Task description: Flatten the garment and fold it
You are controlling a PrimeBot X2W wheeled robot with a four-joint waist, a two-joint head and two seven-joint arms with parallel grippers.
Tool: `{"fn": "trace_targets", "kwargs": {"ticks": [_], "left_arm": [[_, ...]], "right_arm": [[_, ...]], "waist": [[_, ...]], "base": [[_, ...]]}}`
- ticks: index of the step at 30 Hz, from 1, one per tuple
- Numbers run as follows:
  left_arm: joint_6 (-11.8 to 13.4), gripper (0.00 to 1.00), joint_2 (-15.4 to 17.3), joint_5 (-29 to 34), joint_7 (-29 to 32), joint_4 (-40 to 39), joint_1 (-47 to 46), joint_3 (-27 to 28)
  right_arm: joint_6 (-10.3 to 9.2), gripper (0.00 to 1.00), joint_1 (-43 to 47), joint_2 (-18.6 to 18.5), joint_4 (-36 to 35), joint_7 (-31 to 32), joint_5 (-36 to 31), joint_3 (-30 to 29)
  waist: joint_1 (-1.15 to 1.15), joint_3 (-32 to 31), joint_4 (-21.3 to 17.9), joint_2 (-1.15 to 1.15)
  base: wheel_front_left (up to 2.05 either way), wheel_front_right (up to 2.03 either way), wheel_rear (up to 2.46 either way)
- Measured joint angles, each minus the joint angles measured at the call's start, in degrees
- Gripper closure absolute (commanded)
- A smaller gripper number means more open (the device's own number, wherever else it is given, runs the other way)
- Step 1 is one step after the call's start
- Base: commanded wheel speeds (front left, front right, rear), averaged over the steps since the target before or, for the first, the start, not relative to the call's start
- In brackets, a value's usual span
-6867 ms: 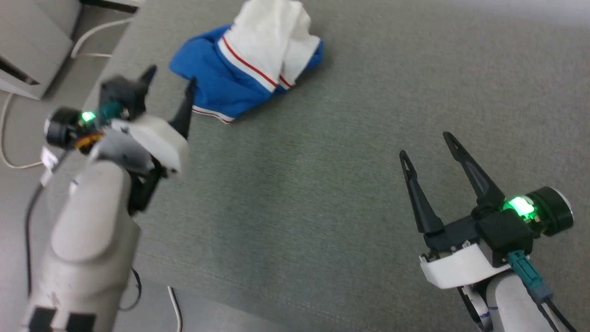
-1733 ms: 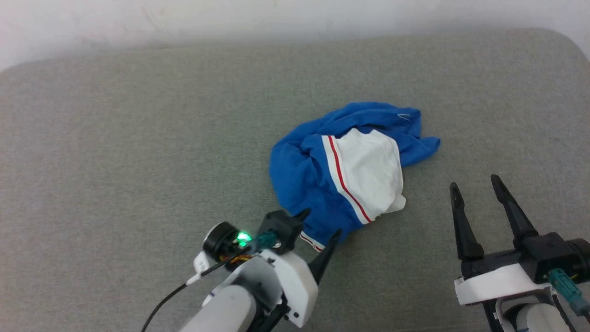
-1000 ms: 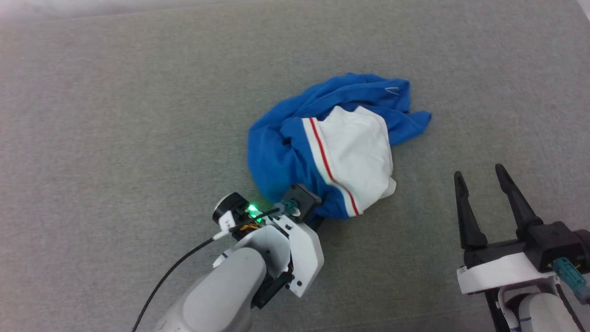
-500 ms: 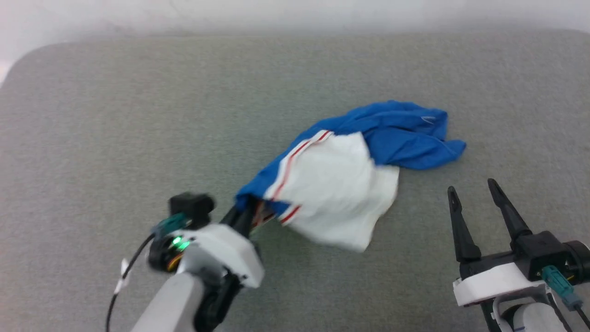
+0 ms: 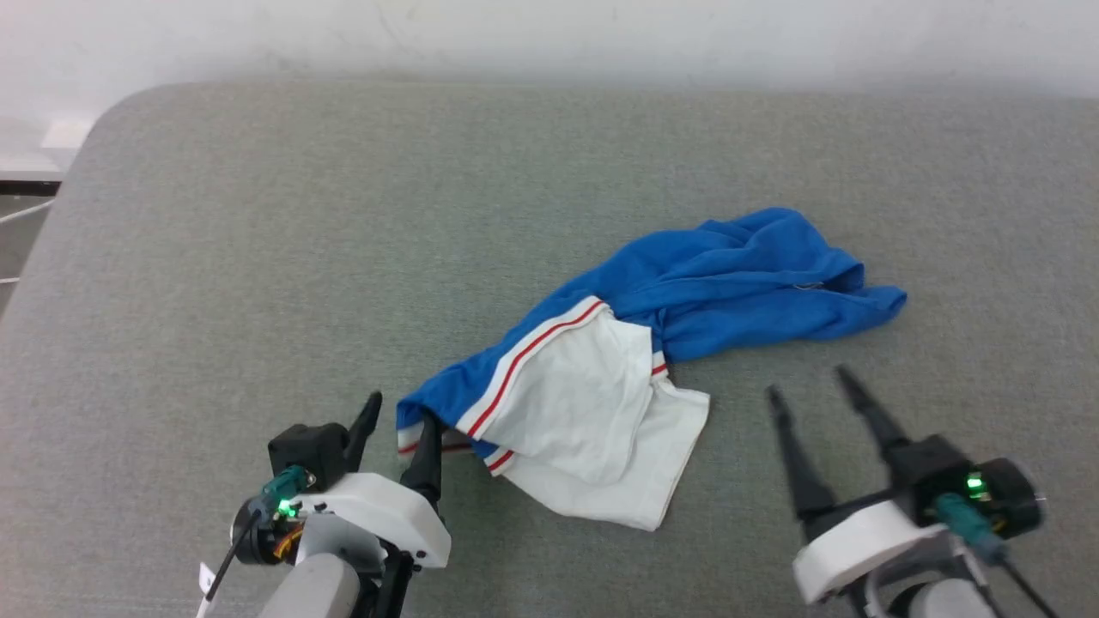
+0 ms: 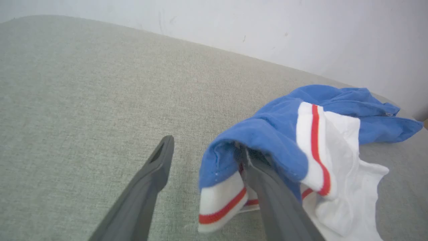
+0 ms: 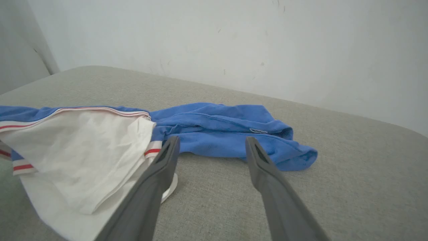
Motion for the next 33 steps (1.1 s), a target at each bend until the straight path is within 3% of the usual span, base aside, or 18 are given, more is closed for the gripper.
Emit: {"fn": "trace_targets", "kwargs": {"ticks": [3,8,13,24,25,26,27,33], "left_arm": [[-0.43,0.0,0.49,3.37,-2.65,-1.38,-0.14,-0.44],[-0.42,0.0,0.93,10.17,-3.52,-7.27,-0.02,-0.04],[-0.97,0.0,-0.83,14.74,-3.57,-13.05,1.76,1.41],[-4.53,0.0,-4.77,19.03,-3.56,-14.58,2.94,2.72],[-4.54,0.0,-5.06,19.27,-3.56,-14.63,2.94,2.91],[-4.61,0.0,-5.35,19.37,-3.56,-14.68,2.94,3.07],[-4.79,0.0,-5.55,19.44,-3.56,-14.72,2.94,3.24],[-5.61,0.0,-6.13,20.57,-3.56,-14.5,3.08,4.41]], "right_arm": [[0.0,0.0,0.18,-1.98,0.03,4.7,2.16,5.02],[0.0,0.0,-0.81,-8.33,0.9,14.38,7.7,14.84],[0.0,0.0,-5.09,-13.7,2.89,22.04,11.6,23.46],[0.0,0.0,-14.1,-18.06,12.39,29.24,16.78,34.75],[0.01,0.09,-14.77,-18.09,13.08,29.42,17.23,35.06],[0.01,0.64,-15.39,-18.09,13.52,29.44,17.45,35.26],[0.02,1.0,-15.88,-18.08,13.99,29.28,17.52,35.19],[0.52,1.0,-16.2,-17.78,16.14,26.88,17.56,31.33]], "waist": [[0.0,-0.58,0.96,0.0],[0.0,-1.12,3.06,0.0],[0.0,-1.01,5.47,0.0],[0.0,1.04,10.59,0.0],[0.0,1.3,10.91,0.0],[0.0,1.53,11.18,0.0],[0.0,1.76,11.4,0.0],[0.0,1.94,11.0,0.0]], "base": [[0.0,0.0,0.0],[0.0,0.0,0.0],[0.0,0.0,0.0],[0.0,0.0,0.0],[0.0,0.0,0.0],[0.0,0.0,0.0],[0.0,0.0,0.0],[0.0,0.0,0.0]]}}
